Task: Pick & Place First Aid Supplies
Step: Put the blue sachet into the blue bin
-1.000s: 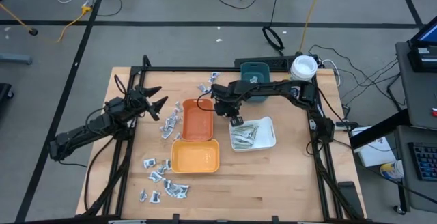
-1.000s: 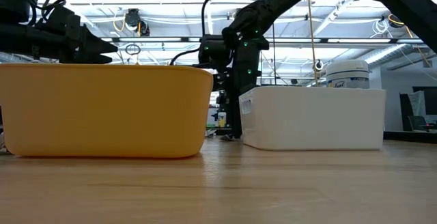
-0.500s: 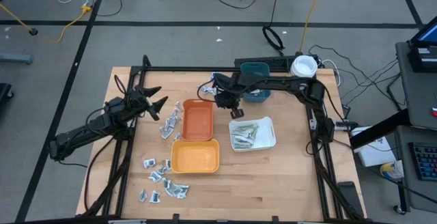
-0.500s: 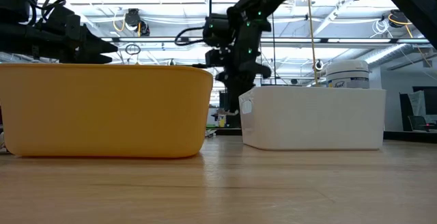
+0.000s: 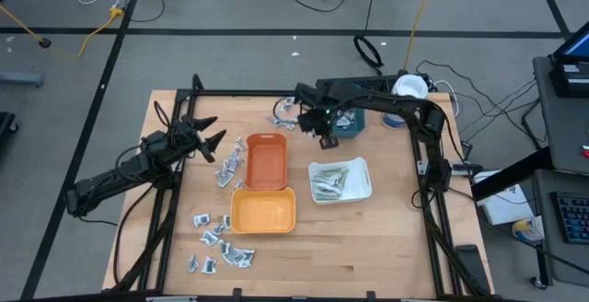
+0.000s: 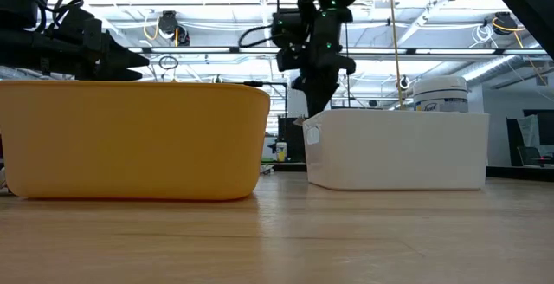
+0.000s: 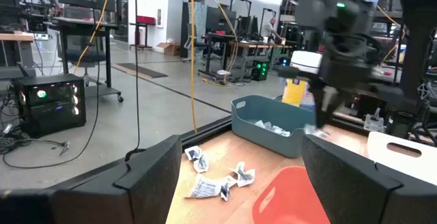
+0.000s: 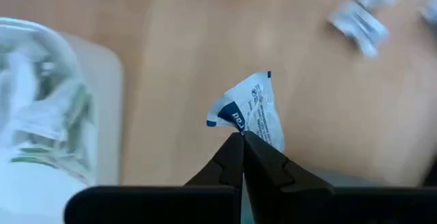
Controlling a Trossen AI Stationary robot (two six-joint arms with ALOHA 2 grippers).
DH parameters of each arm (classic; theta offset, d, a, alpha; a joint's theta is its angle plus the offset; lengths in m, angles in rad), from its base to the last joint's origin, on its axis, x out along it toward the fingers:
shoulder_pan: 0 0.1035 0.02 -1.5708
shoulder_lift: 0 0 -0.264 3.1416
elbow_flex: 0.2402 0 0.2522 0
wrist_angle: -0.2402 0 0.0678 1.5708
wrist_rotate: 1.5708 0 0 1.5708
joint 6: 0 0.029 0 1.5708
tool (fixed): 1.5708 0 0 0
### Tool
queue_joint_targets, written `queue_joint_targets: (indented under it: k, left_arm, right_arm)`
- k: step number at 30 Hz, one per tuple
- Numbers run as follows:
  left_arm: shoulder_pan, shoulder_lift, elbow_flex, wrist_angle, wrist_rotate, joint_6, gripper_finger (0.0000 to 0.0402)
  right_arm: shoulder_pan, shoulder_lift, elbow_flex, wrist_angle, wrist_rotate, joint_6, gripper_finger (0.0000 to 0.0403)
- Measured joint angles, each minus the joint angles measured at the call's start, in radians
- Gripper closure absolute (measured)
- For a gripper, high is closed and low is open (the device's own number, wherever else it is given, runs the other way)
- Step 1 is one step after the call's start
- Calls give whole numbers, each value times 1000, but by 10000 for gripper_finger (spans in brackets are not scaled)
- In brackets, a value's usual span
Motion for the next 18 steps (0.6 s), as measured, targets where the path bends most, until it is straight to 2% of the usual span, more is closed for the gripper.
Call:
queue_joint_targets:
  k: [18]
  left_arm:
    - [0,0,0,0,0,1,94]
  right_arm:
    - [-298,-2,0,-12,0,1,403]
